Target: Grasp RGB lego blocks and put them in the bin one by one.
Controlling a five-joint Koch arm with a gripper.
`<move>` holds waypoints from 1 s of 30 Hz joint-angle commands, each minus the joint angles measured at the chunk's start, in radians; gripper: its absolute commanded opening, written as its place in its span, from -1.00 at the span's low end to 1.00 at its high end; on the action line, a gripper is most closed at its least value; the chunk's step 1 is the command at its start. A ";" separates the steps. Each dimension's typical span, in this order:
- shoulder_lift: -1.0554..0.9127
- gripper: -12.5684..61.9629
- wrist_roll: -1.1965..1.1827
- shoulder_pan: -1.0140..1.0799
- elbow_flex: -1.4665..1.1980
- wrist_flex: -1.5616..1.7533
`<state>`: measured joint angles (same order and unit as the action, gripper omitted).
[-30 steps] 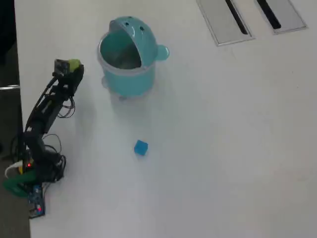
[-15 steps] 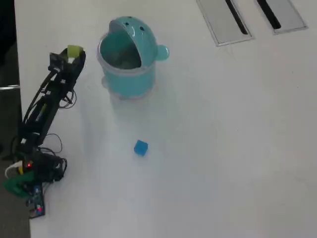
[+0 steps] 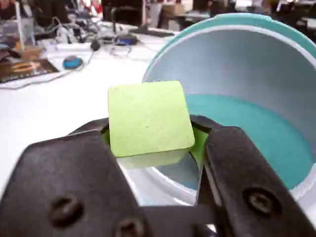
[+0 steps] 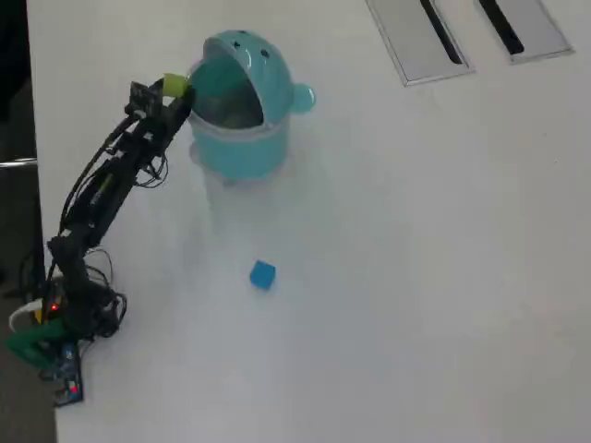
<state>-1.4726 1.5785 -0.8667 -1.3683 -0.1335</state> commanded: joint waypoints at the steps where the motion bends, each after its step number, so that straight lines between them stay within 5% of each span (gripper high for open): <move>1: -0.023 -0.27 -0.005 0.015 0.144 0.074; 21: 0.407 -0.25 -0.035 0.152 0.623 0.071; 30: 0.453 0.13 -0.063 0.179 0.638 0.057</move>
<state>-0.9956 1.5309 -0.7041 -0.8391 -0.1074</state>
